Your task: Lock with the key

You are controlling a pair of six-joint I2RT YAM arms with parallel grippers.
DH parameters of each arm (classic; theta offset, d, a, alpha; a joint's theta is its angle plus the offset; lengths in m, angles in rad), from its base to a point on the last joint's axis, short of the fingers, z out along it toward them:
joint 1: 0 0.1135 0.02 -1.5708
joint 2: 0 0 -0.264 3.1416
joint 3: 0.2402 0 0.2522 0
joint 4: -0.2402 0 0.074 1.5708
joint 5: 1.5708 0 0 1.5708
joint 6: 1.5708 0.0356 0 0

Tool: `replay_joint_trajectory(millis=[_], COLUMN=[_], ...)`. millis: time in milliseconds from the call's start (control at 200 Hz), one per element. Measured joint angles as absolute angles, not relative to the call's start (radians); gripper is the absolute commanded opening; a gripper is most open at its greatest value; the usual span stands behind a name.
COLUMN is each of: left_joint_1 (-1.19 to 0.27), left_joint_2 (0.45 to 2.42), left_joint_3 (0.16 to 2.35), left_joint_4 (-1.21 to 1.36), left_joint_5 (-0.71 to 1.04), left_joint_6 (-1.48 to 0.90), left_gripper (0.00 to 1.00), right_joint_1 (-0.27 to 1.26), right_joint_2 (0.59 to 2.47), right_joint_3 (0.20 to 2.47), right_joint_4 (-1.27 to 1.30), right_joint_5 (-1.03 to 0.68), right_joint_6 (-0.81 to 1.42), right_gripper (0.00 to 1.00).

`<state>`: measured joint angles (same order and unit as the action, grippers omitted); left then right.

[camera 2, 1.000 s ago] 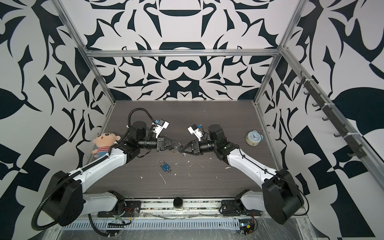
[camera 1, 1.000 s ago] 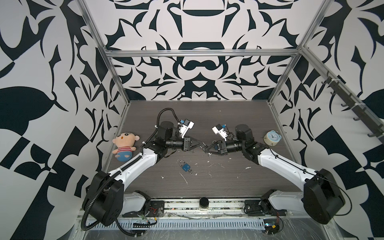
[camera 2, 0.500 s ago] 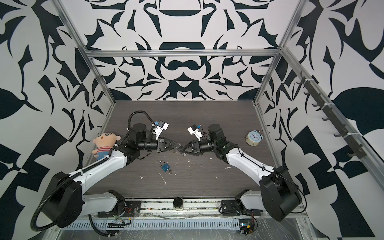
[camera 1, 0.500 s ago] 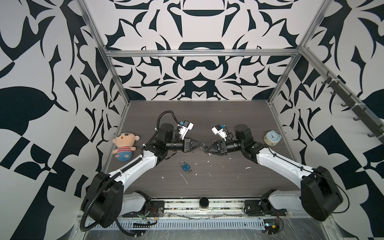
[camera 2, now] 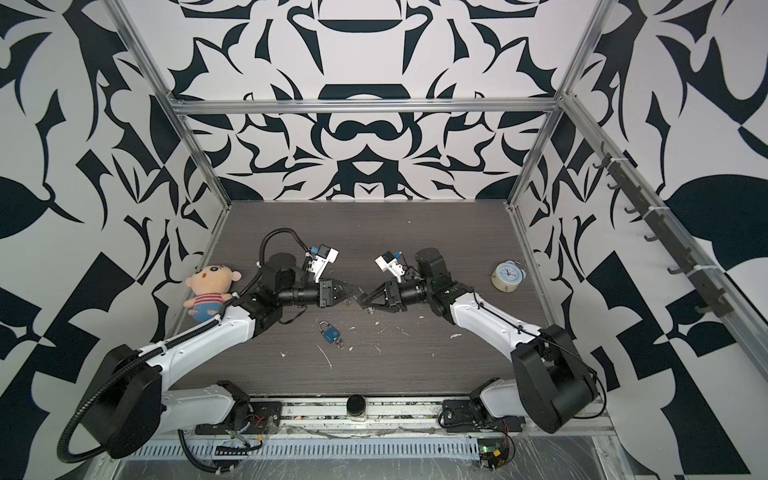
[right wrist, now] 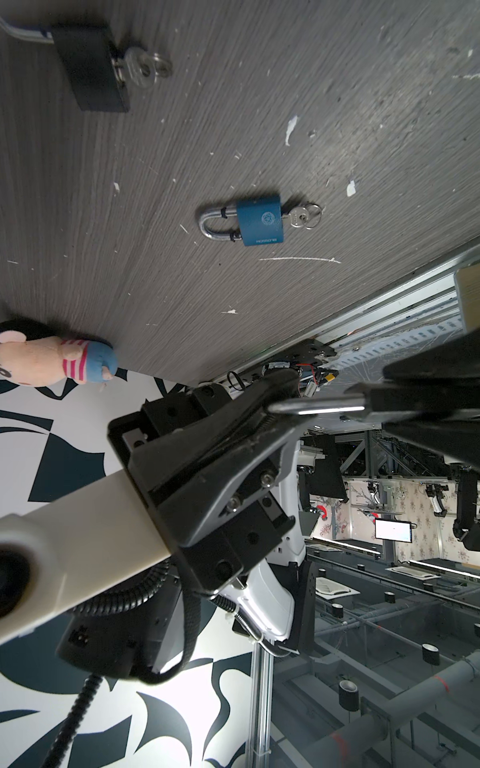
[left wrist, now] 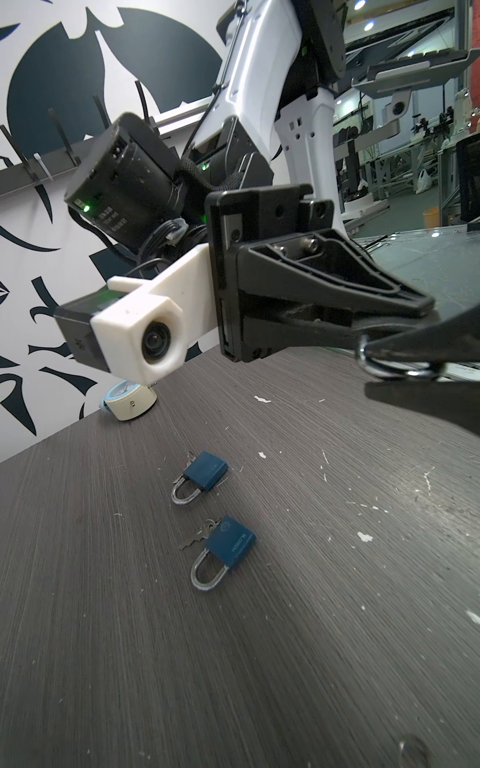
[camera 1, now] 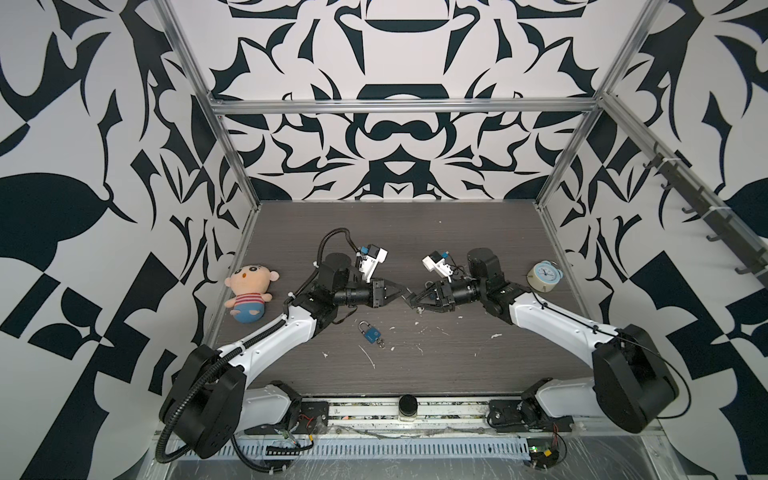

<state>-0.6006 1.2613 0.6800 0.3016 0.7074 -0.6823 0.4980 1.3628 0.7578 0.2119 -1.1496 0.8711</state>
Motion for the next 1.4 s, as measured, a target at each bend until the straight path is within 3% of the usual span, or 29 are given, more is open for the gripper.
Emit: replay_joint_trajectory(millis=[1400], left_joint_1=[-0.739], left_joint_2=[1.143], left_joint_3=[0.597], left_joint_4=[0.384], left_joint_5=[0.441], left_joint_6=[-0.793], left_gripper=[0.00], right_joint_1=[0.448], right_joint_2=[1.375], right_joint_3=[0.760], right_joint_4=[0.238], right_joint_5=[-1.258], right_joint_6=[0.844], right_gripper=[0.00])
